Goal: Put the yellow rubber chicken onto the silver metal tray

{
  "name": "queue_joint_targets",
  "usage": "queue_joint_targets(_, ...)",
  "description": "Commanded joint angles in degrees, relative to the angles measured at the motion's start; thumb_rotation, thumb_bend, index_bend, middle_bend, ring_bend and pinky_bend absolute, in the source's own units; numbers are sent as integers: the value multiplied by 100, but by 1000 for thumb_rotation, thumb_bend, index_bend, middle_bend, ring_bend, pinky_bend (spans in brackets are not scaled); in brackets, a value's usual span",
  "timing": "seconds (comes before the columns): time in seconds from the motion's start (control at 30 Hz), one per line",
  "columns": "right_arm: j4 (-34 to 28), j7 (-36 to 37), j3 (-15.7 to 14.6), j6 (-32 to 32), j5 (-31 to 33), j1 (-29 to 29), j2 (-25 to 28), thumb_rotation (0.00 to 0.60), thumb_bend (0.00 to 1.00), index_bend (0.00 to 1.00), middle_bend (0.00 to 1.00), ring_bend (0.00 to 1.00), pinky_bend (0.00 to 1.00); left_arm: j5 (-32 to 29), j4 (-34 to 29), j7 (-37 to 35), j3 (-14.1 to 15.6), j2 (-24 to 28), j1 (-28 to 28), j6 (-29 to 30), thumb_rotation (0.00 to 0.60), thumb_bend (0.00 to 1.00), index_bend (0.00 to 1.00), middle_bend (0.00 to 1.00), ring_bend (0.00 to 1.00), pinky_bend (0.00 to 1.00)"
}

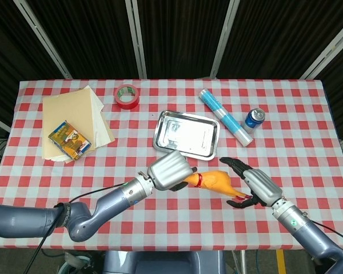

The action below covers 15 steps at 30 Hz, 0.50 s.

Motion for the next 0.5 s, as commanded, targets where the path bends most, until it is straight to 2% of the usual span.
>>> queue_joint_targets(0.03,23,-123,48,-82,180,50,-90,599,234,0,59,57,151,-311,-78,297,-22,-182,-129,271,600,766,721,785,673,763)
queue_joint_targets(0.5,122,-363,202,-256,663,191,-360,599,233,0,60,56,151,-736,-122,732,55,-544,-383,774,600,763,723,787,674,763)
